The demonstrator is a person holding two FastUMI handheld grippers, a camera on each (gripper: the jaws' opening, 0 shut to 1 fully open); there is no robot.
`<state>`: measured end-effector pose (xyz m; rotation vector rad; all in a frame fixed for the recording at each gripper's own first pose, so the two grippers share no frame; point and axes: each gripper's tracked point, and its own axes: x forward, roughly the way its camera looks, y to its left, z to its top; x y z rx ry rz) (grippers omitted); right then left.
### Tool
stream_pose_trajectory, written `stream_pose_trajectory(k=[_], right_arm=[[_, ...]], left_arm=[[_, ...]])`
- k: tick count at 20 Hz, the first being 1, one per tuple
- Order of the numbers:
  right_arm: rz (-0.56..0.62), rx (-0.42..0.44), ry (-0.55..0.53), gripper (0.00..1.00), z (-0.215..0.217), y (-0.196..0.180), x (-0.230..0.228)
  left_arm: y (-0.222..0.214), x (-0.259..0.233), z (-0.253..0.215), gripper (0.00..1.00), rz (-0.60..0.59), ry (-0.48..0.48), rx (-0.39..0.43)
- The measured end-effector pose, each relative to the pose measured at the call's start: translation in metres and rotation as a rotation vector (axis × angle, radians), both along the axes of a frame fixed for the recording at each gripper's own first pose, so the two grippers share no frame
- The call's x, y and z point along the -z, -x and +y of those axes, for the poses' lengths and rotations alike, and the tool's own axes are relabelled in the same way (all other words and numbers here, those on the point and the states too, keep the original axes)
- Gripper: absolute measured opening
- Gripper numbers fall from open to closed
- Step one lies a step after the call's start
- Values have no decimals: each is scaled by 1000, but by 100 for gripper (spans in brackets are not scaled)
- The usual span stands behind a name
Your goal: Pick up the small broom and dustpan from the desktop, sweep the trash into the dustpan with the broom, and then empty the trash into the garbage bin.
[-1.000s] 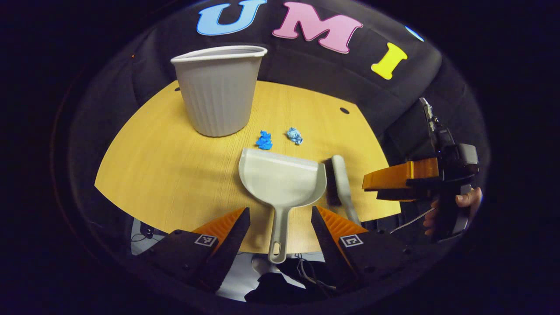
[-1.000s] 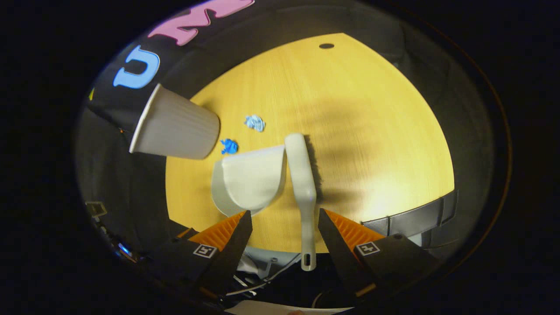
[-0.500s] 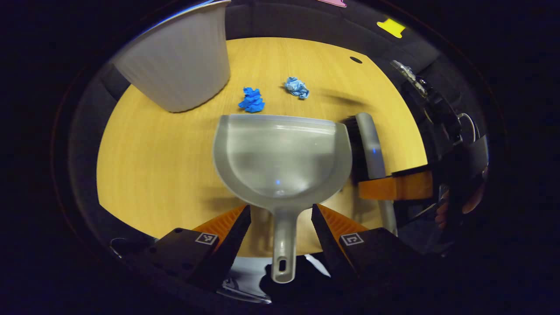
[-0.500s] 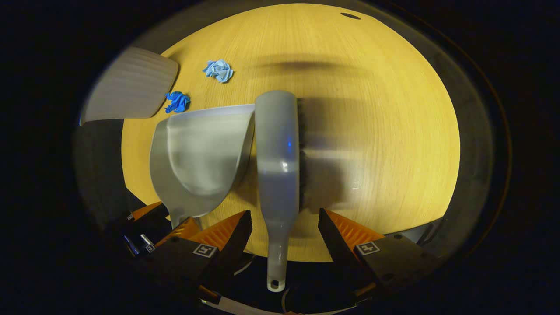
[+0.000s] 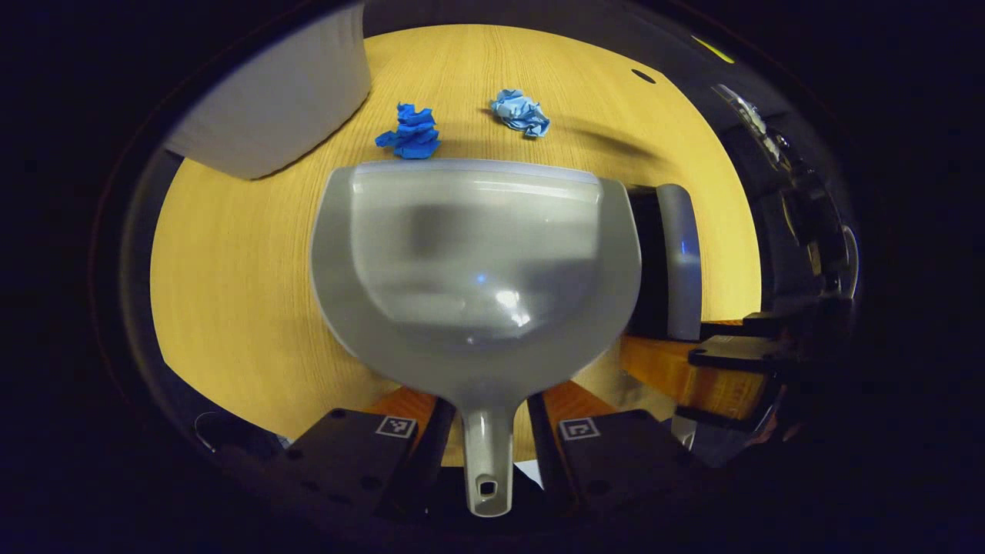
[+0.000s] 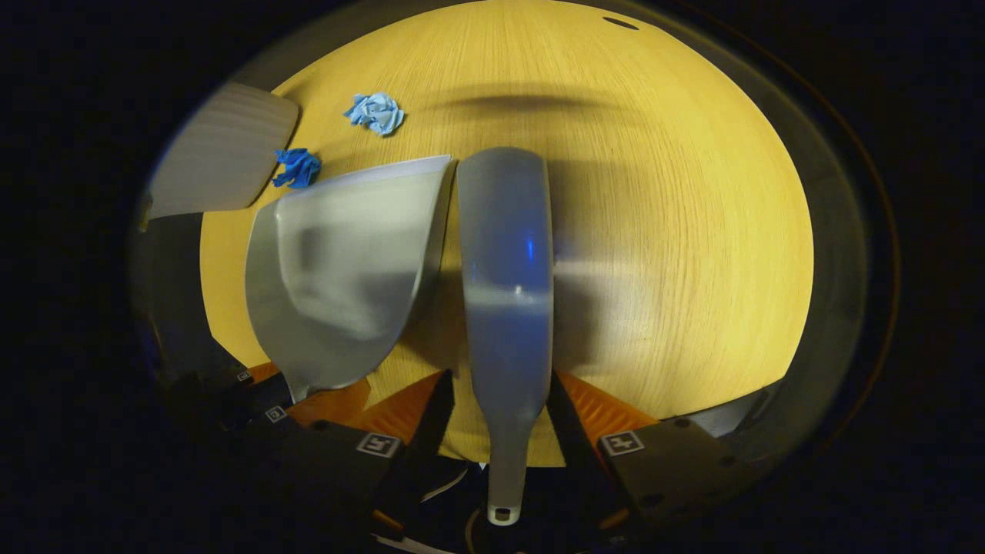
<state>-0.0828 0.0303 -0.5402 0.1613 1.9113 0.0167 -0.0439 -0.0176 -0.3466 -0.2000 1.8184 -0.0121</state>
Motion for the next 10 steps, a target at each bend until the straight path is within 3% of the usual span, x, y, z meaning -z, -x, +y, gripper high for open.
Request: stream_pose_trajectory(k=[1, 2, 3, 4, 5, 7, 10], right_arm=[[1, 2, -1, 51, -2, -1, 1], [2, -3, 8, 63, -2, 1, 1], [4, -1, 1, 47, -1, 0, 3], [12, -6, -11, 54, 1, 1, 3], [17, -15, -22, 42, 1, 2, 0], [17, -19, -61, 34, 4, 1, -4], [-21, 26, -125, 29, 10, -14, -19]], left_arm=[[0, 2, 1, 55, 9, -2, 4], [0, 5, -2, 46, 16, 11, -5], [-3, 2, -4, 38, 15, 12, -7], [-3, -2, -4, 32, 26, 18, 3], [-1, -1, -1, 31, 28, 24, 24], [3, -4, 5, 29, 46, 39, 71], [0, -8, 14, 28, 3, 66, 105]])
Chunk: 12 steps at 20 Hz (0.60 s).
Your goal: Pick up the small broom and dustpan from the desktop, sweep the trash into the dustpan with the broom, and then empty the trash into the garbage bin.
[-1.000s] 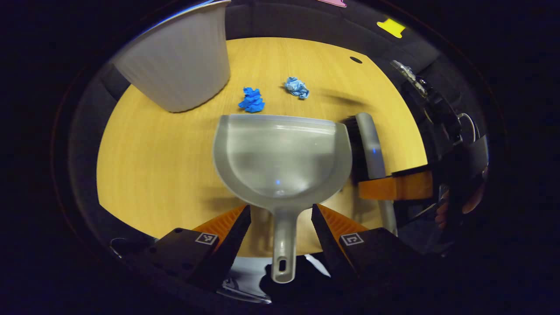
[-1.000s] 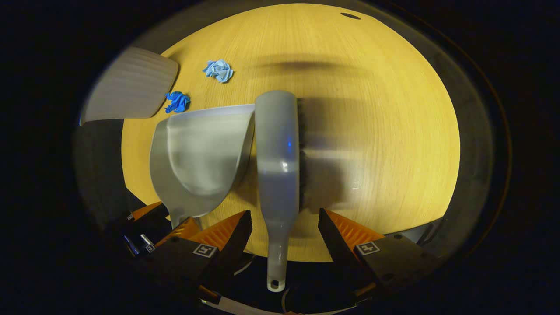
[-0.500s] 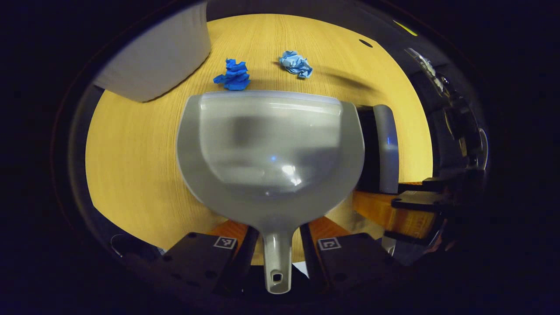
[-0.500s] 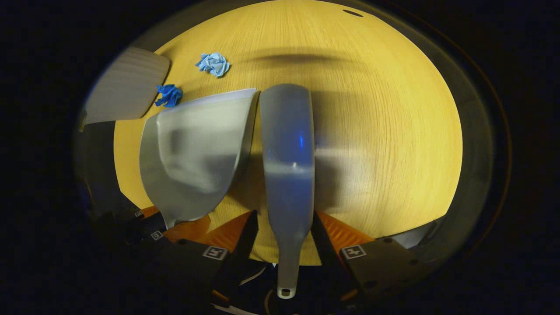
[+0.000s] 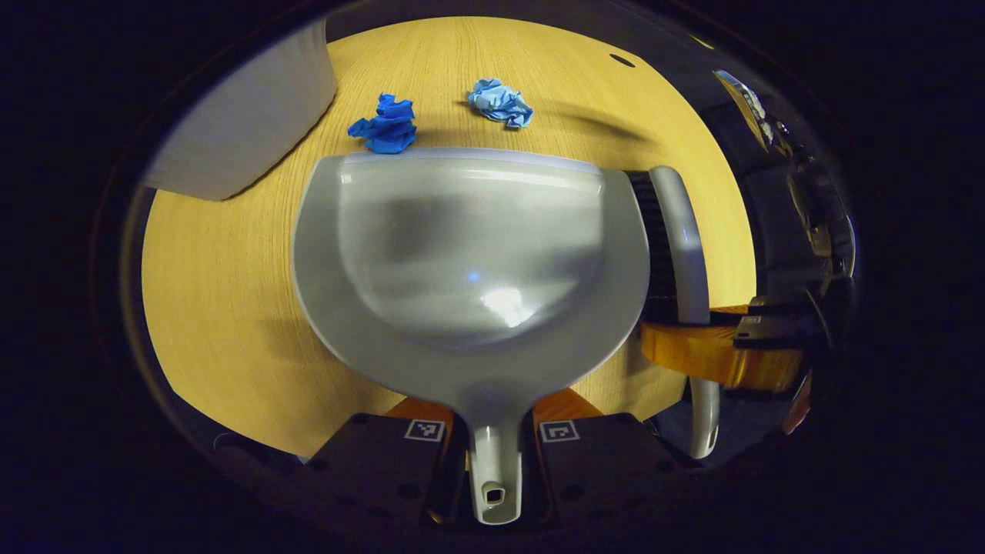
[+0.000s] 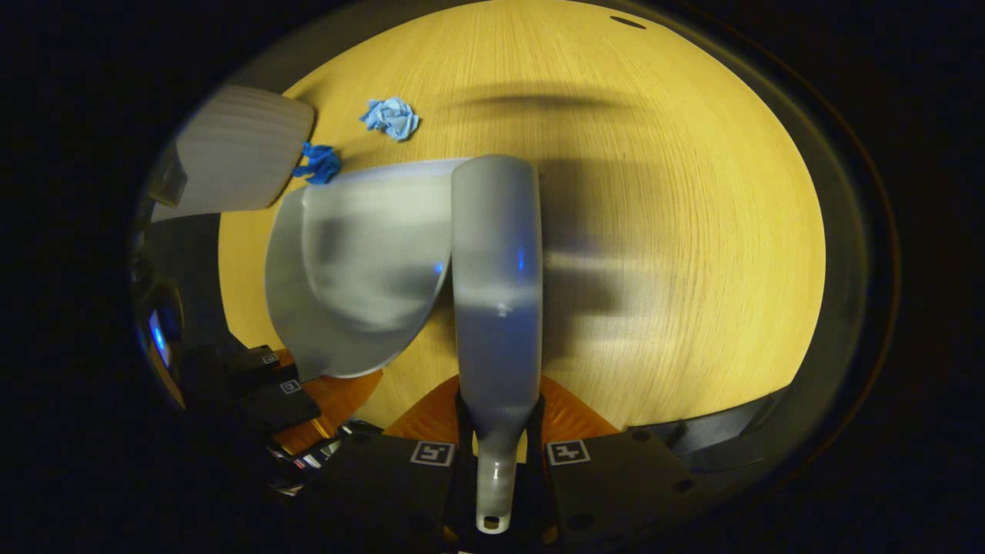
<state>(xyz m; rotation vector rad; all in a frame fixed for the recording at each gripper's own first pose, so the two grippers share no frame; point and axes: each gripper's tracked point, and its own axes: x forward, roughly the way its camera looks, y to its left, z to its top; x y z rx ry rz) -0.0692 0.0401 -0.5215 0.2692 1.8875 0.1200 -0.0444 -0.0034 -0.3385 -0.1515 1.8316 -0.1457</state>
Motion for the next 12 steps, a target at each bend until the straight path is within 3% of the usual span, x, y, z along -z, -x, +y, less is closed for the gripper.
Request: stream_pose_trajectory(k=[2, 5, 7, 10, 12], right_arm=[[-55, -21, -1, 29, -7, -19, -10], [-212, -120, 16, 29, -20, -84, -17], [-309, -265, 39, 28, -30, -134, -10], [-379, -620, 125, 28, -43, -203, 3], [-334, -687, 94, 28, -27, -220, 11]], left_arm=[[2, -10, 13, 29, -30, 4, 48], [13, -16, 33, 28, -32, 12, 89], [16, -17, 46, 28, -27, 21, 113], [19, -18, 71, 28, -29, -17, 176], [20, -16, 75, 28, -16, 0, 168]])
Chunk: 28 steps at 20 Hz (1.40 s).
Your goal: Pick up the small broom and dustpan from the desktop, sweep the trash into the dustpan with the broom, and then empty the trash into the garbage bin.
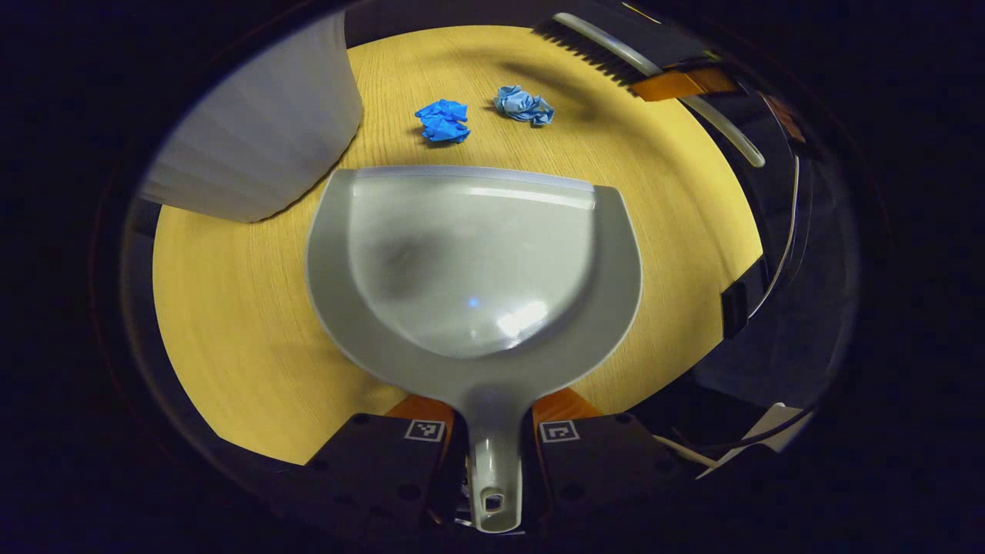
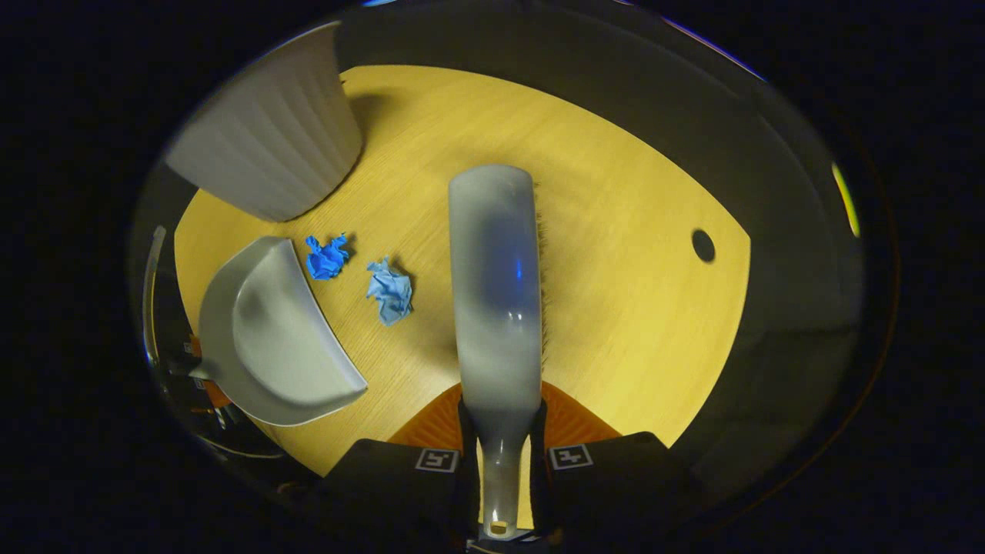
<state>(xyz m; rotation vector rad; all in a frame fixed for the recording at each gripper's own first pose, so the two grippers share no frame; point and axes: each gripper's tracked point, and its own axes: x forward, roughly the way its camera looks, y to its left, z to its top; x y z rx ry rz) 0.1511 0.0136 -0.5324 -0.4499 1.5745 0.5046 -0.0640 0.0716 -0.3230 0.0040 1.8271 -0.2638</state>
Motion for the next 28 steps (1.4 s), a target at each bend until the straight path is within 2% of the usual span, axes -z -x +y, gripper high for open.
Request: stream_pose_trajectory(k=[2, 5, 6, 10, 12, 15, 16, 19, 21, 22, 24, 28], right_arm=[[50, -17, 6, 28, 15, -6, 19], [108, -108, 60, 28, 19, 10, 45], [132, -129, 54, 28, 24, 16, 49], [203, -121, -6, 28, 48, 27, 52], [224, -150, -26, 28, 52, 33, 50], [274, -250, -56, 28, 59, 53, 41], [290, -280, -60, 28, 62, 60, 38], [370, -387, -110, 28, 76, 81, 35], [464, -449, -155, 28, 80, 90, 25], [515, -455, -177, 28, 78, 93, 20], [565, -394, -251, 29, 83, 88, 17], [482, -208, -416, 29, 98, 77, -6]], left_arm=[[-1, 1, 6, 27, 6, 1, 26], [1, 5, 8, 28, 23, 4, 35], [2, 6, 8, 28, 30, 4, 38], [6, 14, 13, 28, 43, -12, 81], [9, 16, 15, 28, 45, -10, 82], [12, 15, 20, 27, 39, -7, 113], [14, 14, 22, 29, 43, -9, 123], [12, 16, 27, 28, 42, -4, 166], [10, 15, 32, 29, 38, 4, 197], [10, 17, 35, 28, 31, -2, 202], [8, 15, 32, 28, 23, 2, 194], [2, 11, 31, 28, -83, -6, 202]])
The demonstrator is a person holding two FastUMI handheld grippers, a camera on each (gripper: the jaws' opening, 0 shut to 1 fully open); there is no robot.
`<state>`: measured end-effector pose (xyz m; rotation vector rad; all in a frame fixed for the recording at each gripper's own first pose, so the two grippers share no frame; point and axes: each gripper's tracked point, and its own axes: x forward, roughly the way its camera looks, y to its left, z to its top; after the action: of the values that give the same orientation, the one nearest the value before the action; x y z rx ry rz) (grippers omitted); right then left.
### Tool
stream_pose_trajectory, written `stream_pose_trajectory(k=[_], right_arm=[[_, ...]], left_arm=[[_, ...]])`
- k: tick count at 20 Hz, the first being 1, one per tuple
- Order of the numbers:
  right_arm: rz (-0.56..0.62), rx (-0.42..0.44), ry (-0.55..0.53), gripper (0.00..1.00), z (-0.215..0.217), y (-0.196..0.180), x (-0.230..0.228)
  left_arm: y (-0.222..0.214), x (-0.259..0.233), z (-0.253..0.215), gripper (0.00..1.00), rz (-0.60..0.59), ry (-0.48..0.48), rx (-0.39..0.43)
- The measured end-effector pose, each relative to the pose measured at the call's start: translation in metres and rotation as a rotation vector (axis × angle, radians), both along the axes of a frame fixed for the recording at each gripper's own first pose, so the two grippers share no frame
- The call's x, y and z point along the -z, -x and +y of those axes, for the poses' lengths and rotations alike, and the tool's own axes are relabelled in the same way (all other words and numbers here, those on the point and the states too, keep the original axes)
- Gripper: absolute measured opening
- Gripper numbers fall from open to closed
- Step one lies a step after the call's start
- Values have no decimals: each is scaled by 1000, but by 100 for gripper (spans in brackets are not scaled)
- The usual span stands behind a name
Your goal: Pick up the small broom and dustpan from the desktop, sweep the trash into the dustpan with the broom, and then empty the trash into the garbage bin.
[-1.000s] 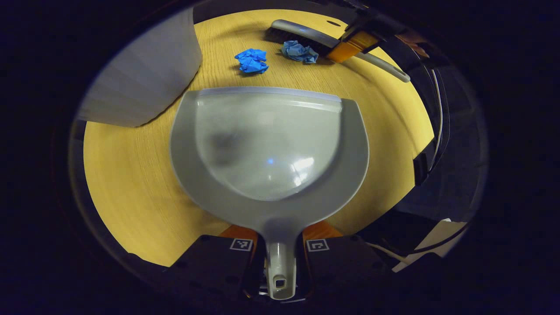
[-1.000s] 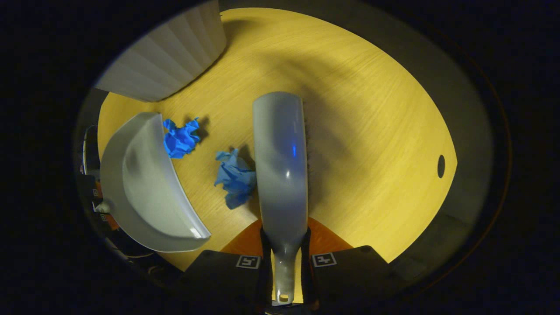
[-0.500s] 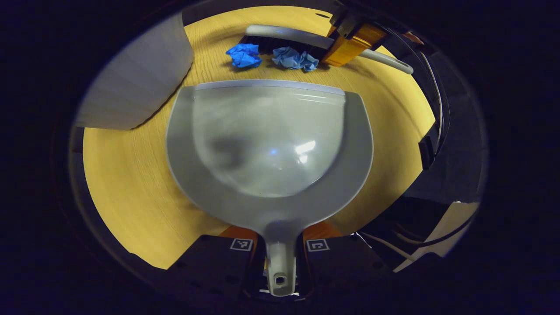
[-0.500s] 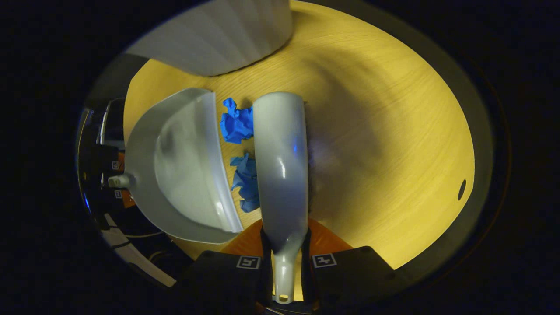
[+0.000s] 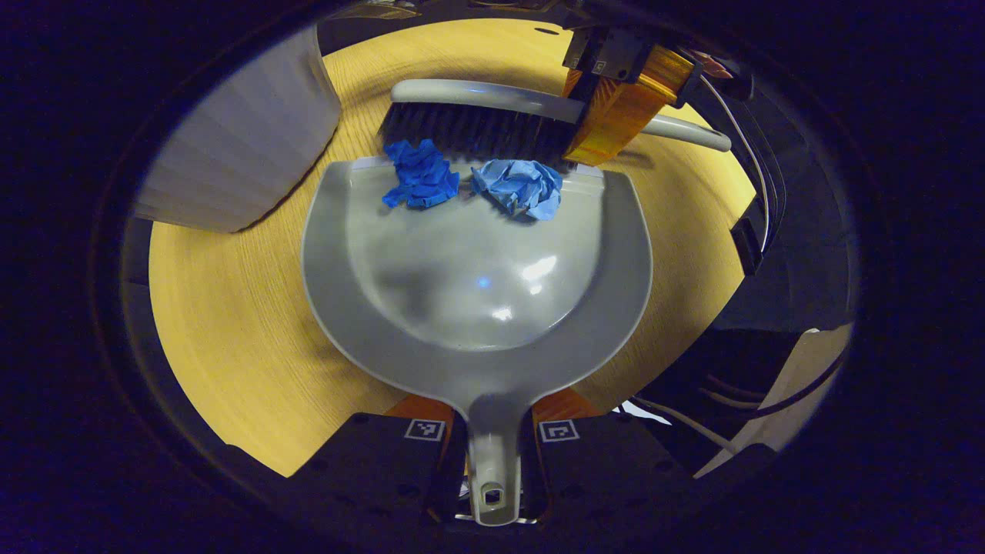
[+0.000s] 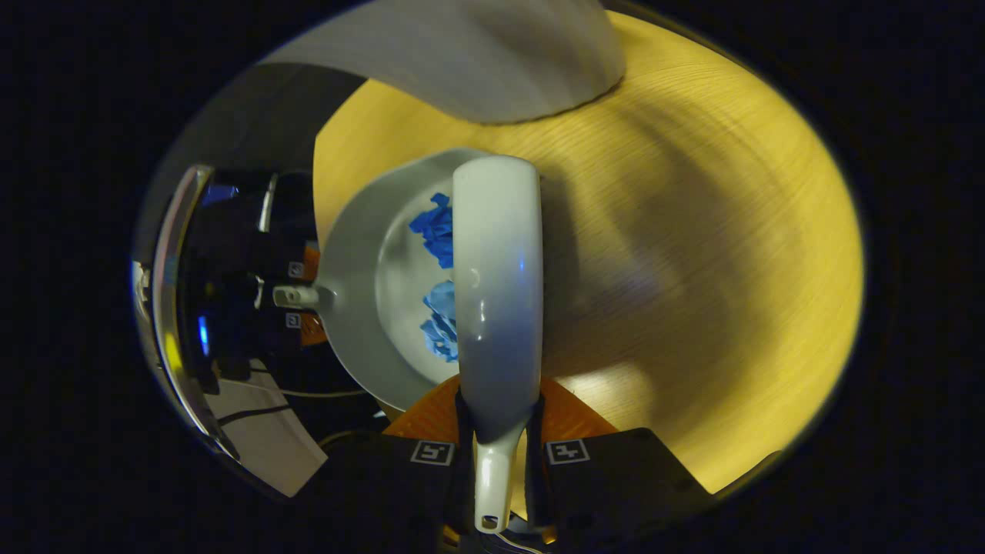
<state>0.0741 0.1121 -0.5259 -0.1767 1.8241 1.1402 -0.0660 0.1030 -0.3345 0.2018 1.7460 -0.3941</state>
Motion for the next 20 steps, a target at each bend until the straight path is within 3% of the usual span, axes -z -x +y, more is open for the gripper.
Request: stream_pose_trajectory(k=[5, 9, 13, 16, 20], right_arm=[[-68, 409, -229, 29, -10, -1, -41], [-130, 681, -354, 28, -31, -1, -58], [-218, 941, -540, 28, -40, -3, -51], [-266, 1119, -694, 27, -35, 4, -42], [-349, 1220, -738, 28, -28, 21, -24]], left_arm=[[1, -35, -7, 28, -181, 38, -51], [10, -68, -15, 28, -336, 93, -73], [-18, -130, -22, 27, -515, 189, -100], [-37, -154, -15, 28, -595, 211, -100], [-107, -215, 29, 28, -676, 134, -75]])
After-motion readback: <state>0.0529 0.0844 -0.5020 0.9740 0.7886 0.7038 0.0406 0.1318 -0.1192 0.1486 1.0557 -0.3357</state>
